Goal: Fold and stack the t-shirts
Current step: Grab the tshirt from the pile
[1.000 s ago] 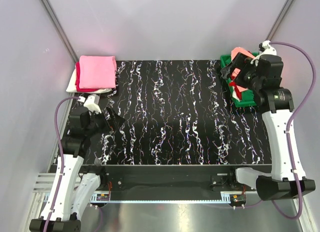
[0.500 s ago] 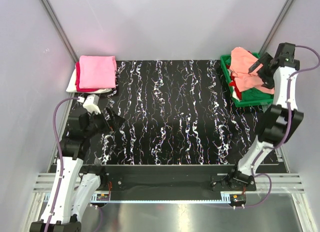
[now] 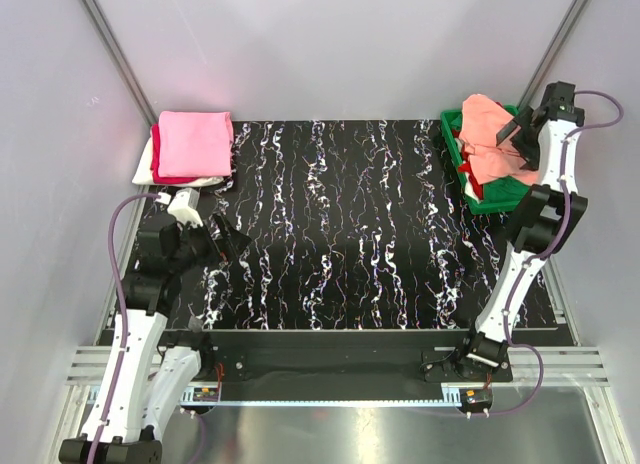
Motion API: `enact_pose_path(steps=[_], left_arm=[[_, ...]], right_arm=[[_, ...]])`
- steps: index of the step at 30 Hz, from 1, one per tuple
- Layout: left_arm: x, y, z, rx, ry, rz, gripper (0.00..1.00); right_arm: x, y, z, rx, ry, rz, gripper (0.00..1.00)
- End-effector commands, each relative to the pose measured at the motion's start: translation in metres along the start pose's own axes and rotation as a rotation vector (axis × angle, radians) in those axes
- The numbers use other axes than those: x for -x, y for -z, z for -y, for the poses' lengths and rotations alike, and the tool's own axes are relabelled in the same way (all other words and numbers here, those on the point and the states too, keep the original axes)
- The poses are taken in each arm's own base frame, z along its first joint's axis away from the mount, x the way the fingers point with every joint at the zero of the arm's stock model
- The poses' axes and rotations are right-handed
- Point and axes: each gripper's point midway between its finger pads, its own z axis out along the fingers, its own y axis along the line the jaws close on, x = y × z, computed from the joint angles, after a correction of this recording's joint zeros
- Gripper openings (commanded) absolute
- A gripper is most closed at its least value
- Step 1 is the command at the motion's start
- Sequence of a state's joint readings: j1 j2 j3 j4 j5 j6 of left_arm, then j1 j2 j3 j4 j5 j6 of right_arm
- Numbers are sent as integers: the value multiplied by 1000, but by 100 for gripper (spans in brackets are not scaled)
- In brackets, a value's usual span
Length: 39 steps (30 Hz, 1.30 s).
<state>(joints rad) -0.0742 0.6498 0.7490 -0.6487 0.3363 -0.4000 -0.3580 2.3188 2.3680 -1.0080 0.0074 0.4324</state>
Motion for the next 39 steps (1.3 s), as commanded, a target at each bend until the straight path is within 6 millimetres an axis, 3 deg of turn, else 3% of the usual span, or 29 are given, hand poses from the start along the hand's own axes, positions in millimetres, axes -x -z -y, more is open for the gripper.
enact_pose_path(steps=[1,3,7,8,10,13,17,20,25,26,27,29,32,33,35,36,37,39], left_arm=[[11,-1,7,-29,-22,38,99],[11,-1,6,-28,-21,35,99],[11,-1,6,-25,-20,35,99],[11,-1,6,-25,-20,35,99],[11,-1,6,-25,-20,39,99],[11,-1,6,-24,-20,40,99],[12,-1,6,-22,-19,41,99],[11,-1,5,-21,-18,40,99],[12,0,5,-20,-19,43,99],[12,0,5,-19,-19,44,99],[12,0,5,-19,-20,45,99],[12,0,5,-17,-19,44,99],[12,0,5,-18,-20,46,99],[12,0,5,-18,-20,46,99],[13,1,5,-14,-19,52,99],[14,1,5,-12,-19,56,99],[13,1,4,-11,-18,55,99],[14,2,3,-2,-16,62,99]], right_arm=[[-3,7,7,-37,-17,15,94],[-4,9,6,-28,-19,21,83],[-12,7,10,-36,-21,1,77],[-12,8,10,-32,-23,5,72],[-13,6,10,-32,-24,2,50],[-14,8,11,-40,-29,0,43],[1,30,9,-37,-28,61,32],[13,55,1,-3,-39,107,36],[22,85,-13,74,-36,140,31],[22,91,-16,85,-30,144,13],[21,93,-20,112,-24,136,4],[20,98,-25,137,-16,133,0],[14,115,-54,256,29,114,0],[-1,126,-86,366,85,77,0],[-11,155,-128,487,188,80,0],[-55,180,-172,622,291,-19,0],[-55,221,-199,733,359,31,0],[-95,266,-239,975,435,-61,0]])
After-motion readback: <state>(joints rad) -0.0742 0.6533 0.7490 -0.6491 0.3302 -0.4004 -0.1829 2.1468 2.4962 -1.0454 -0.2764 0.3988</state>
